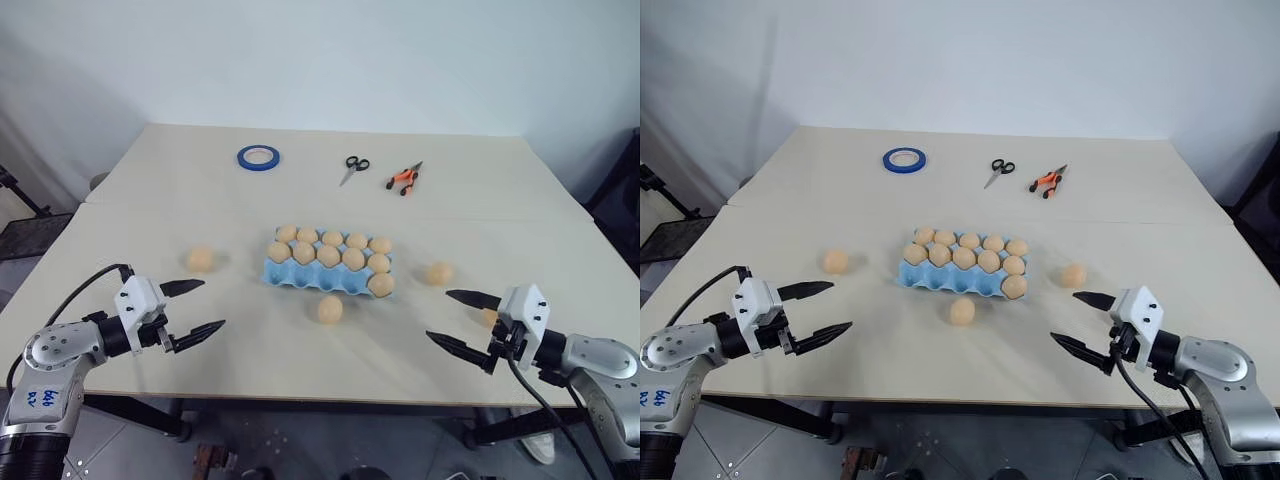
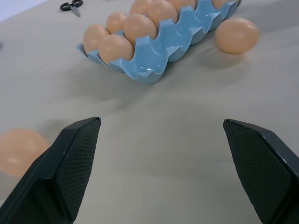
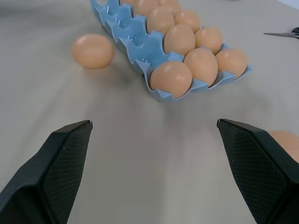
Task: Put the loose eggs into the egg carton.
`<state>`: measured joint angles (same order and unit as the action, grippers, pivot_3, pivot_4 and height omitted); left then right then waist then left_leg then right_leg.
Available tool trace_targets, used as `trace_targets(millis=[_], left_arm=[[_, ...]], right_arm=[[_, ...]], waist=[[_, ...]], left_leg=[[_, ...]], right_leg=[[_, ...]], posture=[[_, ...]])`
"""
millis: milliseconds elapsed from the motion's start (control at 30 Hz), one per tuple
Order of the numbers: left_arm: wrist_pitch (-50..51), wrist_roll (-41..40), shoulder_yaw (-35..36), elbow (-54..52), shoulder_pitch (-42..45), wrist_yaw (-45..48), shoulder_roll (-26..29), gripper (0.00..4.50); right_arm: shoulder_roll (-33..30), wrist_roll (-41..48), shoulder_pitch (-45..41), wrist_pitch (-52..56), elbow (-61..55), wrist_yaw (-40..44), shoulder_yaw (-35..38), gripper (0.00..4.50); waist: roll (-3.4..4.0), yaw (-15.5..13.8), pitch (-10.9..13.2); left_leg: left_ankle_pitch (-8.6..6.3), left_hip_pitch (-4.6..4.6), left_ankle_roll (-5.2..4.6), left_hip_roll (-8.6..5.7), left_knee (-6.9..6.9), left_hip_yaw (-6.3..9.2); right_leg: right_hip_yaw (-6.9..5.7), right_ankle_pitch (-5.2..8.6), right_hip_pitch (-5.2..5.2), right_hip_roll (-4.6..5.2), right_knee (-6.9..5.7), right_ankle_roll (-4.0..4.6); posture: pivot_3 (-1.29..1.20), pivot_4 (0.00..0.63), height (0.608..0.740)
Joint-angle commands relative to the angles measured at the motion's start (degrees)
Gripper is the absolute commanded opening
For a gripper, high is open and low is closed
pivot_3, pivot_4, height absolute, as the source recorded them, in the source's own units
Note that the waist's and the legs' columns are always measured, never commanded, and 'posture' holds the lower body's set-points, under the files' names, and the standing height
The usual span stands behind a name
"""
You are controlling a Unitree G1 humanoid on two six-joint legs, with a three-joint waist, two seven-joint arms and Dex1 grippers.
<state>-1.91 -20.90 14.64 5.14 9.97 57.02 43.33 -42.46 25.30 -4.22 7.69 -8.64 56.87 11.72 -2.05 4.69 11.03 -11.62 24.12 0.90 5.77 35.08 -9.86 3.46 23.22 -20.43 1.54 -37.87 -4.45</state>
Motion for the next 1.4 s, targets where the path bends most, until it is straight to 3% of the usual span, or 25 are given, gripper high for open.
trace_targets(millis=[33, 300, 433, 700, 900, 1167, 1400], left_arm=[[-0.17, -0.37, -0.13, -2.32, 0.02, -0.08, -0.2, 4.48], [3.53, -1.51, -6.26, -7.52, 2.12, 2.03, -2.76, 4.48], [3.77, -0.48, -11.69, -8.51, 4.7, 3.1, -5.81, 4.48], [3.09, 0.54, -16.65, -7.56, 6.83, 5.08, -8.97, 4.48], [2.65, 0.49, -16.58, -6.92, 7.24, 5.4, -9.61, 4.48], [1.92, 0.86, -15.56, -7.15, 6.17, 3.82, -9.98, 4.48], [1.75, 0.41, -14.01, -8.47, 4.4, 1.96, -9.74, 4.5]], right_arm=[[0.43, 1.03, -0.06, 0.03, -1.93, -1.2, 1.72, 4.5], [3.01, 1.35, 6.45, -0.54, -1.83, -9.71, 11.44, 4.5], [6.79, 0.97, 13.87, -1.95, -1.63, -14.92, 18.41, 4.5], [10.57, 0.48, 19.82, -3.82, -0.04, -16.23, 19.32, 4.5], [8.63, -0.89, 12.16, -4.05, 8.5, -14.77, 16.37, 4.5], [5.85, -4.28, -5.25, -7.5, 30.45, -8.91, 10.67, 4.5], [6.32, -6.08, -11.68, -13.65, 41.41, -6.02, 7.72, 2.2]], waist=[[0.0, -0.01, 0.0], [0.0, -1.17, 0.0], [0.01, -1.81, -0.01], [0.08, -0.93, -0.05], [0.07, -0.1, -0.04], [0.1, 0.09, -0.04], [0.14, 0.07, -0.01]], left_leg=[[0.0, 0.0, 0.0, 0.0, 0.0, 0.0], [0.0, 0.01, 0.0, -0.03, 0.03, 0.02], [0.01, -0.01, 0.01, -0.03, 0.09, 0.07], [0.02, -0.19, -0.02, -0.04, 0.09, -0.03], [-0.12, -0.87, 0.09, -0.07, -0.04, 0.05], [-0.04, -0.89, -0.08, -0.06, -0.03, 0.06], [-0.07, -0.84, -0.03, -0.07, 0.0, 0.05]], right_leg=[[0.0, 0.0, 0.0, 0.0, -0.01, 0.0], [0.0, 0.0, 0.02, -0.01, 0.01, -0.01], [-0.03, 0.0, 0.07, -0.04, -0.03, -0.01], [0.02, -0.04, 0.17, -0.08, -0.1, -0.06], [0.02, -0.05, 0.97, 0.0, 0.12, -0.03], [0.01, -0.09, 0.98, -0.01, 0.11, 0.02], [0.04, 0.0, 0.96, -0.01, 0.15, -0.07]], posture=[[0.0, 0.15, 0.74], [0.0, 0.15, 0.74], [0.0, 0.15, 0.74], [0.0, 0.15, 0.74], [0.0, 0.15, 0.74], [0.0, 0.15, 0.74], [0.0, 0.15, 0.74]])
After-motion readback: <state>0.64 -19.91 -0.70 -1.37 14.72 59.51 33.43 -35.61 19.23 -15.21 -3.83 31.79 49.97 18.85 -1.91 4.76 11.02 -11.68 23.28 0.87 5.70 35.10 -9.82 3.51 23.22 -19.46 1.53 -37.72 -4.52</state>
